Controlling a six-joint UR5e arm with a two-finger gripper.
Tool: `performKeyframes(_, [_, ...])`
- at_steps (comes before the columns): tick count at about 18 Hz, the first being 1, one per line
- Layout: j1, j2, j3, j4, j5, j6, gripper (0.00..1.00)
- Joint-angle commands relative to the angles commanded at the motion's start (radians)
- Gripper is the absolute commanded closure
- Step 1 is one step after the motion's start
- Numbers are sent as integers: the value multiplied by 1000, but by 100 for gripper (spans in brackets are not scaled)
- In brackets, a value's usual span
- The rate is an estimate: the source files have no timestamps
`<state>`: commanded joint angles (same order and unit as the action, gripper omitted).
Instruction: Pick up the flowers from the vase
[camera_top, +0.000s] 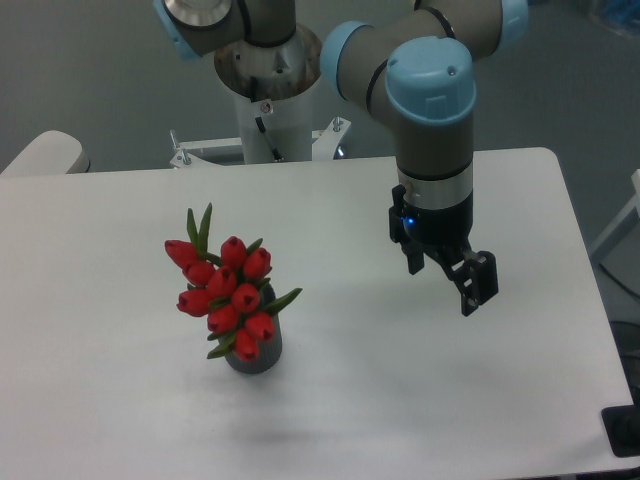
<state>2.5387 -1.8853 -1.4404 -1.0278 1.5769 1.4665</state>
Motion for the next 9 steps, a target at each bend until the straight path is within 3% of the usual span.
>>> performKeyframes(9, [2, 6, -15, -2, -9, -6, 0])
